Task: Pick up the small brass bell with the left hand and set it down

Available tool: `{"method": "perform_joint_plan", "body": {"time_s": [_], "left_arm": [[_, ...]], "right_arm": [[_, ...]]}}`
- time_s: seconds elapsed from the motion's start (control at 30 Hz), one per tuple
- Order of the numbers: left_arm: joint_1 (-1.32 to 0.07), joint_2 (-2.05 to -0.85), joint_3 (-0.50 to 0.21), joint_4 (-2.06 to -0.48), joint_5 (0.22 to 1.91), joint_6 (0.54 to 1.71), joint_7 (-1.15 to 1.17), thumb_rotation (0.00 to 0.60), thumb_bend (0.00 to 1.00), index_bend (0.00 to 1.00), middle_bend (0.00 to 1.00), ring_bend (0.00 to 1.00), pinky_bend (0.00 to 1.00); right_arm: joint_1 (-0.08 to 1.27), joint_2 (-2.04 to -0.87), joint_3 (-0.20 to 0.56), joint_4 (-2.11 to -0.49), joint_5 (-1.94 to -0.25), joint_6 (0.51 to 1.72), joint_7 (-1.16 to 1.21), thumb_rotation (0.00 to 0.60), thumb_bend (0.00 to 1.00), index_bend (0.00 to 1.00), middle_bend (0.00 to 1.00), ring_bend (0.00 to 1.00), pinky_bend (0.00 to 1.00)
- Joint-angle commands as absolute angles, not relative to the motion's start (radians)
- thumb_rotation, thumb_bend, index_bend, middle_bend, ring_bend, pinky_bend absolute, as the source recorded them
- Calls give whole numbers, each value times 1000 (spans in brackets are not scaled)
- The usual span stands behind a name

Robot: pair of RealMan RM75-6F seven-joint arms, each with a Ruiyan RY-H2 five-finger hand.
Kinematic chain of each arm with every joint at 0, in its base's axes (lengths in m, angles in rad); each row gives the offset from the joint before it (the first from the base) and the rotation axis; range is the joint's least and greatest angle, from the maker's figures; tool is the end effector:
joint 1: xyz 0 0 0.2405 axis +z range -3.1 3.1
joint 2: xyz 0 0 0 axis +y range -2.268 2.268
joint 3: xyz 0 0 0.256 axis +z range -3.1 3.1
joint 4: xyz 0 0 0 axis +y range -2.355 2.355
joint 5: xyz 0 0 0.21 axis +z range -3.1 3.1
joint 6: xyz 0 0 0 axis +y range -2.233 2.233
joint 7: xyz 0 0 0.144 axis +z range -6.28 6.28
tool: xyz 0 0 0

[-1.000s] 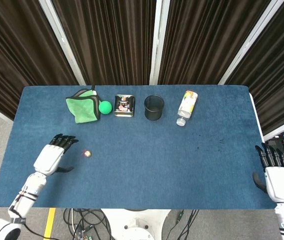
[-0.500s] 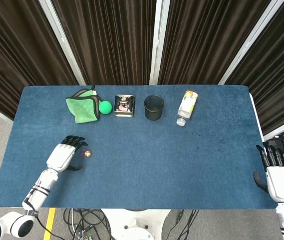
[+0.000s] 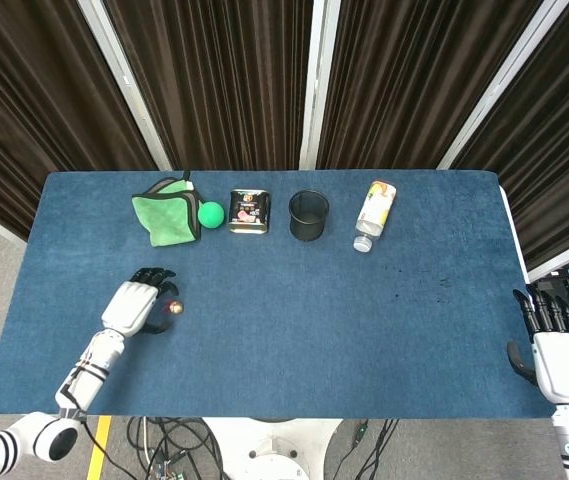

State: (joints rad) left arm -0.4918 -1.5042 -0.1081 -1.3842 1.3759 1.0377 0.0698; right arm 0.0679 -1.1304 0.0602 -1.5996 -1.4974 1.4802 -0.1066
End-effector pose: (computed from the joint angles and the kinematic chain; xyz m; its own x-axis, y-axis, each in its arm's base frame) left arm -0.2363 0.2973 0.0041 0.3638 0.2773 0.8893 0.9156 -0.2822 -0.2866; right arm -0.3152 -0.1780 0.1576 0.4905 -0.0043 0.8714 -0.8714 0.0088 0.4905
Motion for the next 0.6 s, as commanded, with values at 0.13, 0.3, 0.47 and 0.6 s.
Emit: {"method": "perform_joint_plan", "body": {"time_s": [0.13, 0.3, 0.47, 0.6], "left_arm": [[-508, -1521, -110, -1358, 1367, 1024, 69, 600, 239, 422, 189, 105, 143], [-517, -1528, -109, -1347, 1360, 1021, 74, 600, 258, 454, 198, 105, 143], [-520, -1534, -105, -1342, 1354, 1021, 73, 600, 263, 466, 204, 105, 143], [-526, -1540, -105, -1335, 1346, 1012, 73, 600, 286, 476, 204, 105, 143]], "right_arm": [[67, -1133, 59, -1592, -1495, 1477, -99, 600, 345, 0, 0, 0, 0], [68, -1136, 59, -1586, -1492, 1473, -93, 600, 345, 0, 0, 0, 0], [69, -1140, 57, -1578, -1490, 1468, -88, 600, 345, 0, 0, 0, 0], [69, -1142, 57, -1574, -1489, 1468, -84, 600, 344, 0, 0, 0, 0]]}}
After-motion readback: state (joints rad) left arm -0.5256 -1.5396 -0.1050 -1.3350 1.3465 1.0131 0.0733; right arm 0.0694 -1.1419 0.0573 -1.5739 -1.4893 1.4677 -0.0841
